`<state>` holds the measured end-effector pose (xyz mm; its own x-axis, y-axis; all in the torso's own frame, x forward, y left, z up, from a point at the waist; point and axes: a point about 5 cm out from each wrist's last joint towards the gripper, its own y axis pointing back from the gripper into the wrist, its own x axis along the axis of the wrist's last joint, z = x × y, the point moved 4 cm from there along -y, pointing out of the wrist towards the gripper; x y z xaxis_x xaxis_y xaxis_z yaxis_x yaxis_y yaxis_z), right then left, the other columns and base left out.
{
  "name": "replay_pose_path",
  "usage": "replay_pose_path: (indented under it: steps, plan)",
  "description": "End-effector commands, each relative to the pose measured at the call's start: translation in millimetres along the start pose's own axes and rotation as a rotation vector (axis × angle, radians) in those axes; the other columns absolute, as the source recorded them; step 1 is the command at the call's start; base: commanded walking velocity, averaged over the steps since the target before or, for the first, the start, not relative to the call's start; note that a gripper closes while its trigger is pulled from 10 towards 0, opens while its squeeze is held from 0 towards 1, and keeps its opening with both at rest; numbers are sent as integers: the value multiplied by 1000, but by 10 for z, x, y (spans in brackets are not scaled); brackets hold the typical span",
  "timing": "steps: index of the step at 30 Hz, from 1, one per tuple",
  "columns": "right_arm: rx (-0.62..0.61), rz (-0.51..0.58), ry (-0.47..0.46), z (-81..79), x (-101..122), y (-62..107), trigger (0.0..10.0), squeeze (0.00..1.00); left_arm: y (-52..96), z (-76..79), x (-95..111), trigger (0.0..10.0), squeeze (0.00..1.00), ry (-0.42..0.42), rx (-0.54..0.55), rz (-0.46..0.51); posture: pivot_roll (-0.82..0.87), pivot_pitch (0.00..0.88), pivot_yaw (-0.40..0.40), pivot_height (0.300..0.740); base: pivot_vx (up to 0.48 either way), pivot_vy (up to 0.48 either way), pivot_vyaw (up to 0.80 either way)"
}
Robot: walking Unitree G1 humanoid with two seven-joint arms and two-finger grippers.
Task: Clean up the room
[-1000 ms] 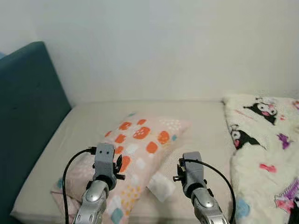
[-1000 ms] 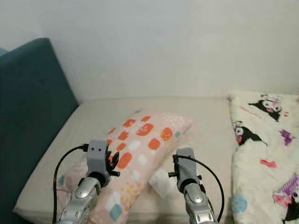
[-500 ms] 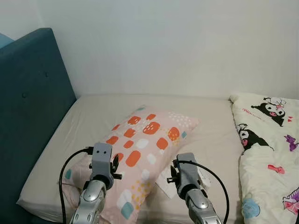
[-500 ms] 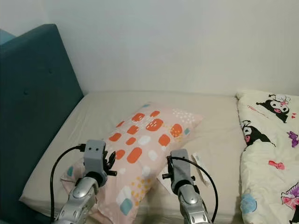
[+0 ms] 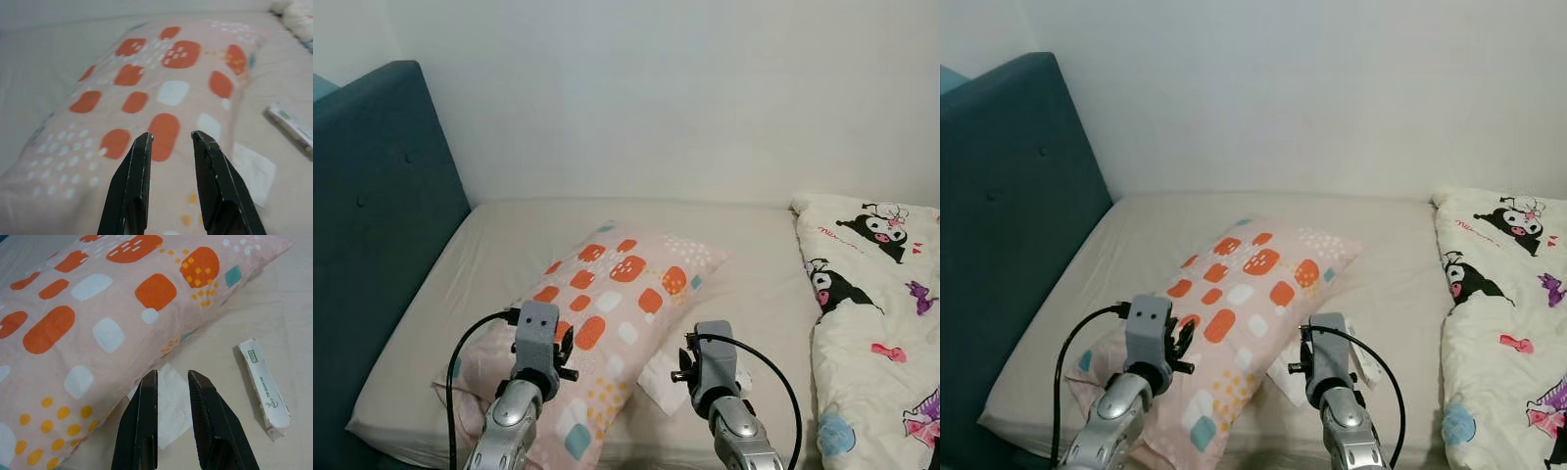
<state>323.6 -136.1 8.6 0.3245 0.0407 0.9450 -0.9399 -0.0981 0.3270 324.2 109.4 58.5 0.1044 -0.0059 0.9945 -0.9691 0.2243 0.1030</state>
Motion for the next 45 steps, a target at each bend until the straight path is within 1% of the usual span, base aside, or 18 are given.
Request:
replay_pose_path:
  steps: [1,5,10,11,13,18,22,29,30,33,35,40,42,44,45]
  plan:
    - [4,0,-4,-6,17,-8,10000,0,22,10,-15,10000,0,-14,-12,-3,-19,49,-5,681,0,0,0]
    - [8,-3,-4,-10,13,-7,10000,0,28,45,-8,10000,0,-12,-31,2,-18,53,-6,656,0,0,0]
    - [7,-4,0,2,9,-3,10000,0,41,83,20,10000,0,-23,-61,17,-17,56,-5,636,0,0,0]
    - [7,-4,0,2,9,-3,10000,0,41,83,20,10000,0,-23,-61,17,-17,56,-5,636,0,0,0]
    - [2,-6,10,26,1,-1,10000,0,52,144,36,10000,0,-34,-104,22,-16,57,-5,636,0,0,0]
    - [-7,-9,22,60,-3,-2,10000,0,67,219,52,10000,0,-56,-153,27,-15,59,-1,636,0,0,0]
    - [-21,-10,19,99,0,-4,10000,0,73,320,90,10000,0,-75,-210,37,-11,62,2,636,0,0,0]
    - [-38,-6,6,151,11,-3,10000,0,69,365,117,10000,0,-89,-236,42,-10,66,6,627,0,0,0]
    - [-50,-4,5,196,30,-8,10000,0,66,376,135,10000,0,-91,-243,44,-8,75,11,617,0,0,0]
    - [-55,0,10,220,50,-15,10000,0,61,377,157,10000,0,-92,-242,49,-6,81,13,612,0,0,0]
    - [-51,4,26,236,72,-26,10000,0,51,378,185,10000,0,-88,-240,54,-6,83,14,612,0,0,0]
    - [-52,7,34,254,100,-39,10000,0,57,382,229,10000,0,-85,-249,61,8,117,23,612,0,0,0]
    - [-32,5,87,251,122,-58,10000,0,74,400,265,10000,0,-71,-265,64,11,133,27,612,0,0,0]
    - [-26,11,91,264,159,-77,10000,0,103,435,317,10000,0,-62,-293,77,22,165,32,608,0,0,0]
    - [-26,16,84,269,176,-81,10000,0,113,446,334,10000,0,-63,-302,82,22,165,32,603,0,0,0]
